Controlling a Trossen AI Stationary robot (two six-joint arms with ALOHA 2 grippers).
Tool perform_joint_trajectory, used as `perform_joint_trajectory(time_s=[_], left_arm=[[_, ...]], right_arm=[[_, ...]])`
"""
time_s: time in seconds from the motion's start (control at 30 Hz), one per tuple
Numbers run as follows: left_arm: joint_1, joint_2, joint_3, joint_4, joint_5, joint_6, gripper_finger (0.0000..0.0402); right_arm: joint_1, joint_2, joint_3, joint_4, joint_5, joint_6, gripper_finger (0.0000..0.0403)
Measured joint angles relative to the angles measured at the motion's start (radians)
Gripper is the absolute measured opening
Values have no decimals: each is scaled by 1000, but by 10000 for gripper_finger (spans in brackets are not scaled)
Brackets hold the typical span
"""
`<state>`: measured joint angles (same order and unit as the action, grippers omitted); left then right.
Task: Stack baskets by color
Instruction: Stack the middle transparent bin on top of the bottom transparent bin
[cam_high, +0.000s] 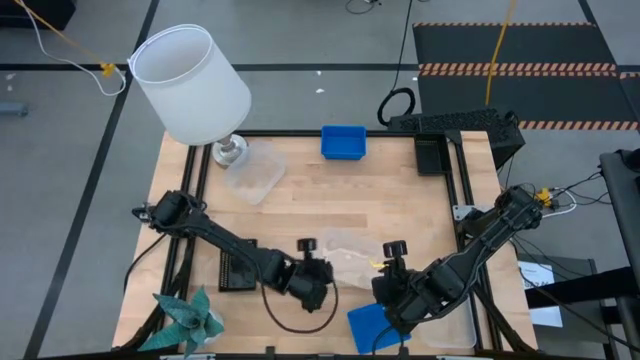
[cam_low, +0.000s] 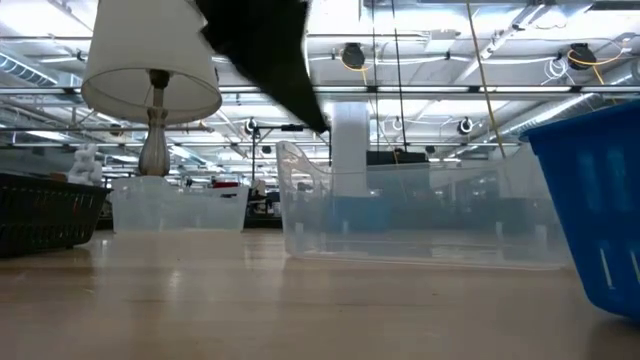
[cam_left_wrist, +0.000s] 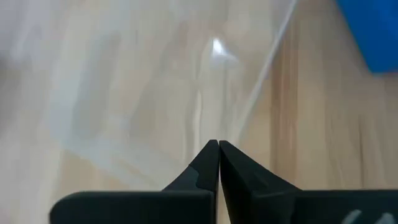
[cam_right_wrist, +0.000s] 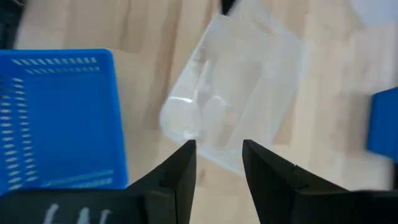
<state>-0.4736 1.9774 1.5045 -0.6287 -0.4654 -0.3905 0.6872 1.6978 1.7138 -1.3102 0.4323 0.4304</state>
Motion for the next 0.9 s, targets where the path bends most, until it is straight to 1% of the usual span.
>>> perform_joint_trajectory(time_s=[0.1,0.2,0.3,0.37,0.47,0.53,0.63,0.7,0.8,0.9], left_arm=[[-41,0,-40,-13,-16,-89,17],[-76,0,-82,2,-71,-123,17],[-62,0,-144,25,-147,-133,17],[-34,0,-177,70,-171,-97,17],[23,0,-220,221,-160,25,17],[71,0,-249,357,-146,125,17],[161,0,-283,541,-145,276,17],[226,-1,-290,633,-127,344,17],[311,-2,-291,647,-42,359,17],[352,-11,-293,603,41,341,17]], right_arm=[[0,0,-1,2,56,-49,123],[-4,0,-29,39,136,-126,123],[-13,0,-77,101,223,-209,123],[-33,-2,-120,168,248,-264,123],[-74,-8,-186,269,247,-320,123],[-107,-11,-223,310,247,-348,123],[-163,-27,-270,316,240,-356,123],[-213,-52,-304,317,199,-360,123],[-296,-116,-361,330,141,-376,123],[-387,-202,-420,354,82,-397,123]])
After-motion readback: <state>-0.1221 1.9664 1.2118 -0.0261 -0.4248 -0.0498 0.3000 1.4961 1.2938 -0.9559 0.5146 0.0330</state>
